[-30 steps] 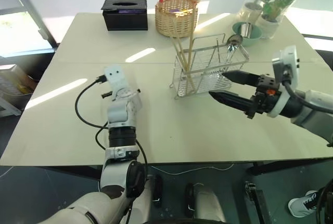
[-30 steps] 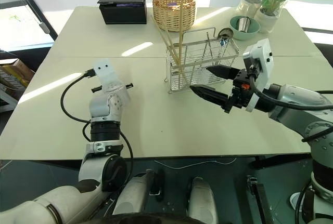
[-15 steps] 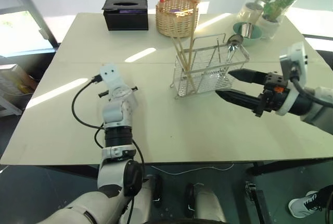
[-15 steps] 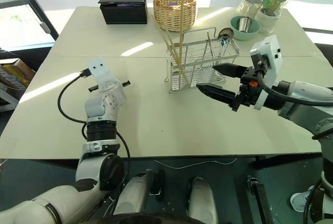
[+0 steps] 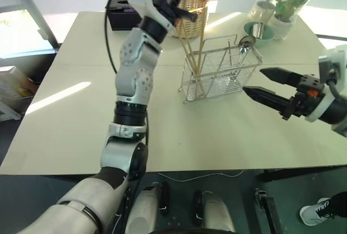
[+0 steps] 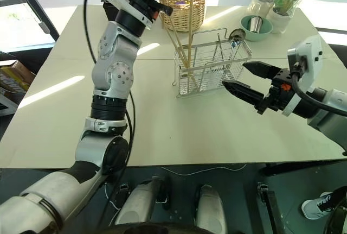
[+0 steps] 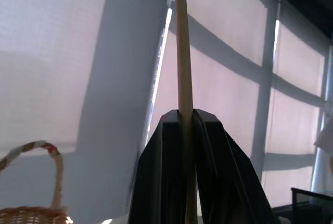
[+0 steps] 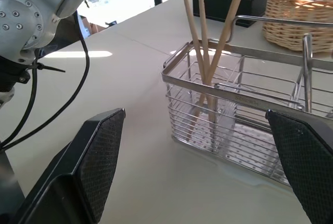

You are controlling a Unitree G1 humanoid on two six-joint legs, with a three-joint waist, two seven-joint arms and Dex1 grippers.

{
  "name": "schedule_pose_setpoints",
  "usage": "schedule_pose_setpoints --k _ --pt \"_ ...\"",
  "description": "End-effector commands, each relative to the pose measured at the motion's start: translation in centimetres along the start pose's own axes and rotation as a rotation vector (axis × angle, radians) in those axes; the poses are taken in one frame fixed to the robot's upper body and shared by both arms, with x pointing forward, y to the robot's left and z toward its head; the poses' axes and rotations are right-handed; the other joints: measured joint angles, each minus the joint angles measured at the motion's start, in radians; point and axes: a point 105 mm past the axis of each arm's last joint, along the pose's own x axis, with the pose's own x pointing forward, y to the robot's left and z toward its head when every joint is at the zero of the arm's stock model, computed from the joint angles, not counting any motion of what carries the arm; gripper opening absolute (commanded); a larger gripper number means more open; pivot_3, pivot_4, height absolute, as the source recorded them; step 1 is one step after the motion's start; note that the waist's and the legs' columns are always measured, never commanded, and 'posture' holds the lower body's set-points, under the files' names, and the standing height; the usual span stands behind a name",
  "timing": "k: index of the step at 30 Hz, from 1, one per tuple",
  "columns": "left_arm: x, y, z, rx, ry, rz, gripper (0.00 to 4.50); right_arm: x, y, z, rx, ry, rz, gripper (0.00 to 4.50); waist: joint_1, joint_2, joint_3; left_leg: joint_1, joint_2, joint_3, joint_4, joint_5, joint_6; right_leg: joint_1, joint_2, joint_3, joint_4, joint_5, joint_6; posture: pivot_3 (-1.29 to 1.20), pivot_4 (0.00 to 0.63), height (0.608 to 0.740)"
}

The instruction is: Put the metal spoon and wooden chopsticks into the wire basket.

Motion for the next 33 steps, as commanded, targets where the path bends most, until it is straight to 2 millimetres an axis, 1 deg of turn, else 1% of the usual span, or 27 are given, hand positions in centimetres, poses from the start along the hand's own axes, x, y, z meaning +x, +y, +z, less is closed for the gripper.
schedule_pose_setpoints --k 1,3,5,9,13,17,21,26,33 --pt "0.3 -2.1 -1.1 -0.041 -0.006 -0.109 0.05 -0.7 0.2 1.3 -0.057 -0.073 -0.041 4.5 0.001 0.0 0.0 0.001 0.0 0.0 0.001 0.0 0.0 0.001 0.0 0.0 0.0 0.0 0.0 0.0 0.15 0.74" --pt "0.2 -2.1 -2.4 -0.048 0.014 -0.098 0.05 -0.7 0.4 1.3 -0.057 -0.086 -0.05 4.5 0.002 0.0 0.0 0.001 0.0 0.0 0.002 0.0 0.001 0.003 0.0 0.0 -0.002 0.0 0.0 0.0 0.15 0.74" --pt "0.1 -2.0 -3.0 -0.05 0.021 -0.09 0.05 -0.7 0.5 1.4 -0.055 -0.099 -0.057 4.5 0.001 0.0 0.0 0.001 0.0 0.0 0.003 -0.005 0.008 0.004 -0.001 0.0 -0.005 0.001 -0.001 0.0 0.15 0.74" --pt "-0.7 -1.7 -5.1 -0.045 0.056 -0.051 0.05 -0.8 0.6 1.3 -0.048 -0.113 -0.067 4.5 0.002 0.0 0.0 0.0 0.0 0.0 0.004 -0.005 0.008 0.003 -0.001 0.0 -0.005 0.002 0.0 0.0 0.15 0.74" --pt "-1.9 -1.0 -6.9 -0.033 0.09 -0.009 0.05 -0.7 0.7 1.2 -0.042 -0.119 -0.074 4.5 0.002 0.0 0.0 0.0 0.0 0.0 0.004 -0.005 0.008 0.003 -0.001 0.0 -0.005 0.002 0.0 0.0 0.15 0.74" --pt "-2.9 -0.7 -7.8 -0.035 0.106 0.01 0.05 -0.7 0.7 1.1 -0.04 -0.122 -0.076 4.5 0.003 0.0 0.0 0.0 0.0 0.0 0.004 -0.005 0.008 0.003 -0.001 0.0 -0.005 0.004 0.002 0.0 0.15 0.74" --pt "-3.6 -0.9 -8.8 -0.049 0.126 0.01 0.05 -0.5 0.6 1.1 -0.039 -0.124 -0.075 4.5 0.003 0.0 0.0 0.0 0.0 0.0 0.004 -0.005 0.009 0.004 -0.001 0.0 -0.005 0.004 0.002 0.0 0.15 0.74" --pt "-3.8 -1.6 -9.4 -0.08 0.13 -0.003 0.05 -0.4 0.6 1.0 -0.038 -0.124 -0.072 4.5 0.004 0.0 0.0 0.0 0.0 0.0 0.004 -0.005 0.009 0.003 -0.002 0.0 -0.005 0.003 0.002 0.0 0.15 0.74" --pt "-3.9 -2.3 -10.4 -0.196 0.149 0.009 0.05 -0.2 0.6 0.9 -0.039 -0.118 -0.07 4.5 0.006 0.0 0.0 0.0 -0.001 0.0 0.006 -0.006 0.009 0.002 -0.002 -0.001 -0.006 0.003 0.0 0.0 0.15 0.74"
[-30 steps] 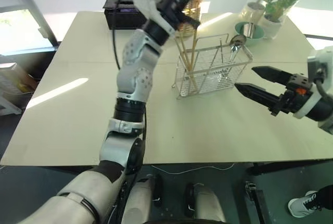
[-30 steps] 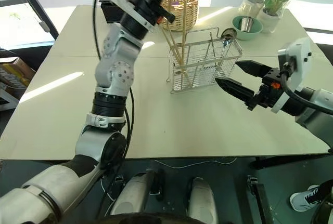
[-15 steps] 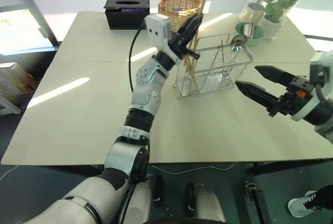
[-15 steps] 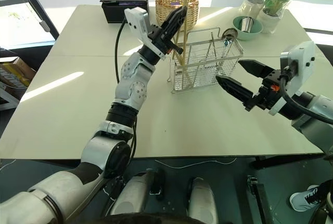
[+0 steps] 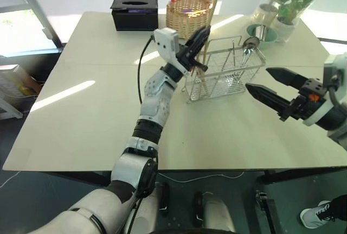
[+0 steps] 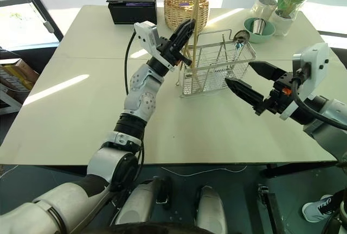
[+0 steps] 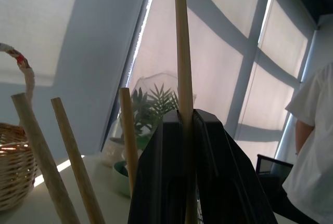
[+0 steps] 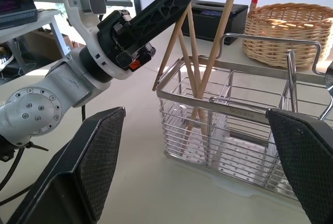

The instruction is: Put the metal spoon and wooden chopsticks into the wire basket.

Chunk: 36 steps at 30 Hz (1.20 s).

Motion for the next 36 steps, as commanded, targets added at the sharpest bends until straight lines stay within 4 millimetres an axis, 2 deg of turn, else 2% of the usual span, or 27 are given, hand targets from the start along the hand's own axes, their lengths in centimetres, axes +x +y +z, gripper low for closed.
schedule_pose_setpoints --k 1,9,16,20,23,27,31,36 --pt "0.6 -1.7 -0.6 -0.068 0.004 -0.047 0.05 0.1 0.3 0.9 -0.032 -0.042 0.011 4.5 0.0 0.0 0.0 0.0 0.0 0.0 0.0 0.0 0.0 0.0 0.0 0.0 0.0 0.0 0.0 0.0 0.15 0.74" --pt "0.8 -1.1 -0.6 -0.165 0.007 -0.006 0.05 0.2 0.6 0.7 -0.03 -0.049 0.005 4.5 0.0 0.0 0.0 0.0 0.0 0.0 0.001 0.0 0.0 0.0 0.0 0.0 0.0 0.0 0.0 0.0 0.15 0.74" --pt "2.1 -0.1 3.0 -0.223 -0.08 0.01 0.05 0.2 0.8 0.4 -0.02 -0.067 -0.008 4.5 -0.002 0.0 0.0 0.0 0.0 0.0 0.001 0.0 0.0 0.0 0.0 0.0 0.0 0.0 0.001 0.0 0.15 0.74" --pt "3.1 -0.1 5.5 -0.208 -0.126 -0.022 0.05 0.4 1.0 0.1 -0.011 -0.081 -0.011 4.5 -0.003 0.0 0.0 -0.001 0.0 0.0 0.001 0.0 0.0 0.001 0.0 0.0 0.0 0.0 0.001 0.0 0.15 0.74" --pt "3.6 -0.3 6.6 -0.181 -0.153 -0.036 0.05 0.6 1.1 0.0 -0.008 -0.089 -0.009 4.5 -0.004 0.0 0.0 -0.001 0.0 0.0 0.001 0.0 0.0 0.001 0.001 0.0 0.0 0.0 0.001 0.0 0.15 0.74" --pt "3.9 -0.9 5.2 -0.109 -0.141 -0.031 0.05 0.6 0.9 0.1 -0.008 -0.097 -0.009 4.5 -0.002 0.0 0.0 0.0 0.0 0.0 0.001 0.0 0.0 0.001 0.001 0.0 0.0 0.0 0.001 0.0 0.15 0.74" --pt "3.5 -1.6 3.1 -0.104 -0.117 -0.033 0.05 0.5 0.8 0.2 -0.011 -0.1 -0.011 4.5 -0.001 0.0 0.0 0.0 0.0 0.0 0.001 -0.001 0.001 0.0 0.001 0.0 -0.001 0.0 0.001 0.0 0.15 0.74" --pt "3.4 -2.0 1.7 -0.1 -0.099 -0.03 0.05 0.3 0.9 0.2 -0.011 -0.099 -0.015 4.5 -0.003 0.0 0.0 0.0 0.0 0.0 0.0 -0.001 0.001 0.001 0.001 0.001 0.0 0.0 0.001 0.0 0.15 0.74"
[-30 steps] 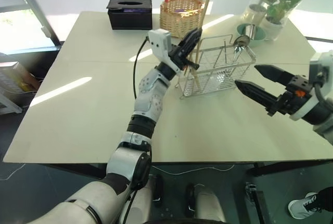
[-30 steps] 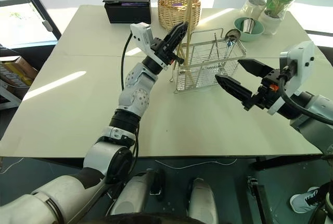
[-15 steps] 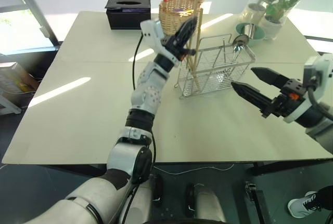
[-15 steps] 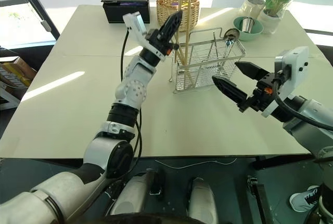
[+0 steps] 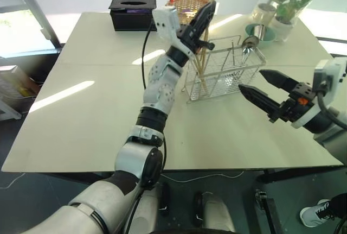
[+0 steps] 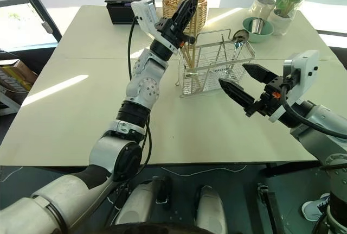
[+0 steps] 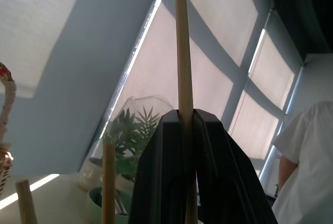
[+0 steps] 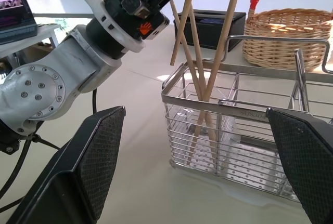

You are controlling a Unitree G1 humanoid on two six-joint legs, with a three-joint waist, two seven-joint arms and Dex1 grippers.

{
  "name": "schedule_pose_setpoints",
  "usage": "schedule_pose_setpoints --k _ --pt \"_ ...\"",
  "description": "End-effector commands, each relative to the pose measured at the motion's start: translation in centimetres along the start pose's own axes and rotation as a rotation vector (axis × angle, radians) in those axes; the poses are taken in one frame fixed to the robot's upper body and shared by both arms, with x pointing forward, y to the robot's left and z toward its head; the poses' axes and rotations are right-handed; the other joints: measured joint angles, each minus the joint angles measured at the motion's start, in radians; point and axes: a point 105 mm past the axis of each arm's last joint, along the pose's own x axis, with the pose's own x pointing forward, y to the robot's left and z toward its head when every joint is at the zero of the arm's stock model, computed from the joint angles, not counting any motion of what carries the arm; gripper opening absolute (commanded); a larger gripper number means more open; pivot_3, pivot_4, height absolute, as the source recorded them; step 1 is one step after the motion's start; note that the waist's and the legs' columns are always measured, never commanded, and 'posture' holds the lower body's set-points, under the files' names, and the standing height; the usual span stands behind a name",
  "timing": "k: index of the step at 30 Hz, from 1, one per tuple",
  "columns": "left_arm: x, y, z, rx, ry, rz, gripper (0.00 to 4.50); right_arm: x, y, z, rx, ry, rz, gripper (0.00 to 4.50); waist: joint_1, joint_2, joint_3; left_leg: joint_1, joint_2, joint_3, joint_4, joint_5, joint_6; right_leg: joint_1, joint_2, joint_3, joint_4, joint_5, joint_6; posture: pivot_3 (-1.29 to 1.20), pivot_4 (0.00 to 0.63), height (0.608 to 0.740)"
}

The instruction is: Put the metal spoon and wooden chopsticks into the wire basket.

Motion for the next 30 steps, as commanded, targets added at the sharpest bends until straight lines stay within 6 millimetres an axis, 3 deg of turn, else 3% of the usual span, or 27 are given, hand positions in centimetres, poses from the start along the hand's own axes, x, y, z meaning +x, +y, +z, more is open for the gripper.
schedule_pose_setpoints --k 1,10,13,19,20,22,30 --pt "0.6 -2.0 -1.2 -0.007 -0.005 -0.045 0.05 -0.5 0.3 1.3 -0.04 -0.046 0.0 4.5 0.001 0.0 0.0 0.0 0.0 0.0 -0.001 0.0 0.0 0.0 0.0 0.0 0.0 0.0 0.0 0.0 0.15 0.74" --pt "-0.5 -1.6 -4.0 0.053 0.087 -0.032 0.05 -0.8 0.3 1.4 -0.039 -0.046 -0.009 4.5 0.0 0.0 0.0 0.0 0.0 0.0 -0.001 -0.001 0.001 0.0 0.0 0.0 0.0 0.002 0.003 0.0 0.15 0.74" --pt "-0.5 -1.7 -4.0 0.033 0.082 -0.038 1.14 -0.8 0.3 1.4 -0.037 -0.043 -0.008 4.5 0.0 0.0 0.0 0.0 0.0 0.0 -0.001 -0.001 0.001 -0.001 0.0 0.0 0.0 0.001 0.002 0.0 0.15 0.74" --pt "-0.4 -1.9 -3.3 0.034 0.066 -0.049 4.3 -0.6 0.2 1.2 -0.031 -0.038 0.002 4.5 0.0 0.0 0.0 0.0 0.0 0.0 -0.001 -0.001 0.001 0.0 0.0 0.0 0.0 0.001 0.001 0.0 0.15 0.74" --pt "-0.3 -1.9 -3.1 0.035 0.063 -0.052 4.48 -0.6 0.2 1.1 -0.03 -0.037 0.002 4.5 0.0 0.0 0.0 0.0 0.0 0.0 -0.001 -0.001 0.001 0.0 0.0 0.0 0.0 0.001 0.001 0.0 0.15 0.74" --pt "-0.1 -1.8 -2.4 0.056 0.056 -0.036 4.48 -0.4 0.0 1.0 -0.024 -0.043 -0.006 4.5 0.0 0.0 0.0 0.0 0.0 0.0 -0.001 0.0 0.001 0.0 0.0 0.0 0.0 0.001 0.002 0.0 0.15 0.74" --pt "0.6 -1.6 3.2 0.147 -0.081 0.018 4.48 0.6 -2.0 0.2 -0.067 -0.09 -0.132 4.5 0.0 0.0 0.0 0.0 0.0 0.0 0.0 0.0 0.001 -0.001 0.0 0.0 0.0 0.001 0.003 0.0 0.15 0.74"
